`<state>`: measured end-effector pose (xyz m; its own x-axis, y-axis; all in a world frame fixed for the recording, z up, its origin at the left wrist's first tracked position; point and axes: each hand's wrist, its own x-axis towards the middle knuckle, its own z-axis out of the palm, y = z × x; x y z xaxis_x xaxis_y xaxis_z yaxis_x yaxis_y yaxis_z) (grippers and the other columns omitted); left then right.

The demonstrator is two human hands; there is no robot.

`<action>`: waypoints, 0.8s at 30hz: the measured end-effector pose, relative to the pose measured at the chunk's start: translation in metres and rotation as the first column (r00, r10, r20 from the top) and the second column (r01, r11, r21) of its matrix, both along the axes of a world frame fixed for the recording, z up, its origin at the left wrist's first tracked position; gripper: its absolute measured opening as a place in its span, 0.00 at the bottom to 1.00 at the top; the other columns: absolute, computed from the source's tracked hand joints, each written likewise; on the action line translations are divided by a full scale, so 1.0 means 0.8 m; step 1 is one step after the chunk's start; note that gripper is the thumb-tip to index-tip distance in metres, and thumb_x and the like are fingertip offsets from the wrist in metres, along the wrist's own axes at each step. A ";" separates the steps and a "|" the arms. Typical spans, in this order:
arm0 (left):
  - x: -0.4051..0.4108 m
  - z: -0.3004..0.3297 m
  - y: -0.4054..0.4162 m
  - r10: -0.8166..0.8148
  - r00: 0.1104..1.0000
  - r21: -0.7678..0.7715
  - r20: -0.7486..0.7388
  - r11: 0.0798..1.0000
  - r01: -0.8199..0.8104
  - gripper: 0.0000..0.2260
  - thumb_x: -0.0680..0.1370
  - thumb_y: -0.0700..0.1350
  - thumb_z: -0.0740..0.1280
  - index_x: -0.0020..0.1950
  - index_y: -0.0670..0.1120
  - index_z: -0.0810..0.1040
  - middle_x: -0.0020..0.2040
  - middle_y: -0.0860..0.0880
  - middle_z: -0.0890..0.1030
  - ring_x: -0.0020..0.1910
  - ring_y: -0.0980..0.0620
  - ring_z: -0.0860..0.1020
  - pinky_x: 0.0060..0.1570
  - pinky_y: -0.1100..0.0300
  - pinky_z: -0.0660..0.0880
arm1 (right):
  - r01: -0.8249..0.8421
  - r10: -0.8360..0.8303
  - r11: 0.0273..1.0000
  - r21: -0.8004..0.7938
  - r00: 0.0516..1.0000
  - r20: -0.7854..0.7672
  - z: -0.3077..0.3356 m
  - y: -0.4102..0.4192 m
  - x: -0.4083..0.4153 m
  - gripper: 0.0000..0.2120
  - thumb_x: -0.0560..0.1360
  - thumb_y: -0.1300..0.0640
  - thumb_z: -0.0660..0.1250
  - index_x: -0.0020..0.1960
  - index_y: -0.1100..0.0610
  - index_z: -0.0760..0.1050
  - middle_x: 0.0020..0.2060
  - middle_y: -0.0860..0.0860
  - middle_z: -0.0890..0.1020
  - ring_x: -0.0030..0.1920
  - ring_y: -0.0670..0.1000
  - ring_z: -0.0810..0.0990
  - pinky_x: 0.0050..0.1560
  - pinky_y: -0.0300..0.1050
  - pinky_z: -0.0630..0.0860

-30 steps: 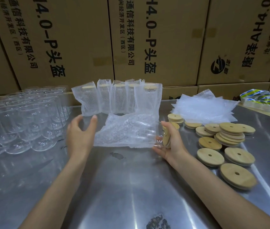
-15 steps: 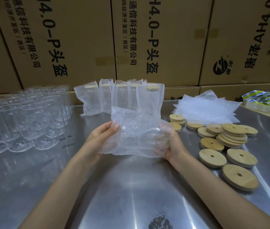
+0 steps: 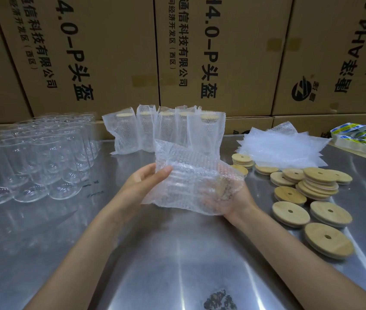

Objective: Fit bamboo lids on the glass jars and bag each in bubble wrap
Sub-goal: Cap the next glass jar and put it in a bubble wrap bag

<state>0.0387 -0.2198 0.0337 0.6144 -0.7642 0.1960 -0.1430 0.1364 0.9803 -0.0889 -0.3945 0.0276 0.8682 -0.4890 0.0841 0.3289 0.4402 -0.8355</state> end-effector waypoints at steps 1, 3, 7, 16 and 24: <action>0.000 0.000 0.000 0.026 1.000 0.001 0.012 1.000 -0.026 0.27 0.66 0.64 0.75 0.61 0.53 0.80 0.60 0.51 0.82 0.61 0.51 0.79 0.64 0.48 0.72 | 0.004 -0.004 1.000 -0.004 1.000 0.000 -0.001 -0.002 0.001 0.27 0.82 0.57 0.55 0.30 0.54 0.84 0.33 0.53 0.84 0.32 0.51 0.84 0.34 0.46 0.81; -0.002 0.000 -0.001 0.060 0.998 0.017 0.032 0.998 -0.060 0.30 0.65 0.65 0.75 0.63 0.54 0.78 0.61 0.53 0.81 0.62 0.52 0.78 0.66 0.46 0.70 | 0.004 -0.004 1.000 -0.015 1.000 0.000 -0.003 -0.005 0.000 0.26 0.82 0.57 0.56 0.30 0.54 0.84 0.34 0.55 0.84 0.32 0.52 0.84 0.33 0.45 0.81; -0.009 0.000 -0.003 -0.018 1.000 0.052 -0.006 0.998 0.018 0.29 0.63 0.64 0.77 0.60 0.54 0.79 0.59 0.52 0.82 0.58 0.51 0.81 0.62 0.47 0.73 | -0.022 -0.014 0.979 -0.203 0.984 -0.178 -0.005 -0.012 -0.001 0.14 0.81 0.65 0.56 0.41 0.55 0.75 0.40 0.52 0.77 0.37 0.48 0.77 0.36 0.39 0.77; -0.014 -0.001 -0.002 -0.011 0.960 -0.029 -0.279 1.000 0.003 0.32 0.62 0.60 0.75 0.64 0.51 0.77 0.59 0.46 0.82 0.58 0.45 0.81 0.57 0.47 0.77 | 0.149 -0.149 0.989 -0.017 0.984 -0.095 -0.001 -0.024 -0.002 0.21 0.80 0.47 0.60 0.61 0.62 0.78 0.59 0.61 0.80 0.61 0.61 0.79 0.65 0.60 0.73; -0.023 0.007 -0.002 -0.100 0.957 -0.121 -0.271 0.990 0.069 0.20 0.64 0.61 0.73 0.53 0.57 0.84 0.58 0.47 0.83 0.57 0.46 0.81 0.48 0.53 0.80 | -0.225 0.184 0.954 -0.200 0.961 -0.204 0.004 -0.017 -0.016 0.11 0.76 0.58 0.63 0.55 0.60 0.79 0.53 0.58 0.83 0.52 0.56 0.82 0.55 0.51 0.78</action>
<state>0.0204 -0.2217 0.0390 0.5902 -0.7993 0.1133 0.1472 0.2446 0.9584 -0.1017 -0.4083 0.0312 0.9581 -0.2865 0.0010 0.0852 0.2817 -0.9557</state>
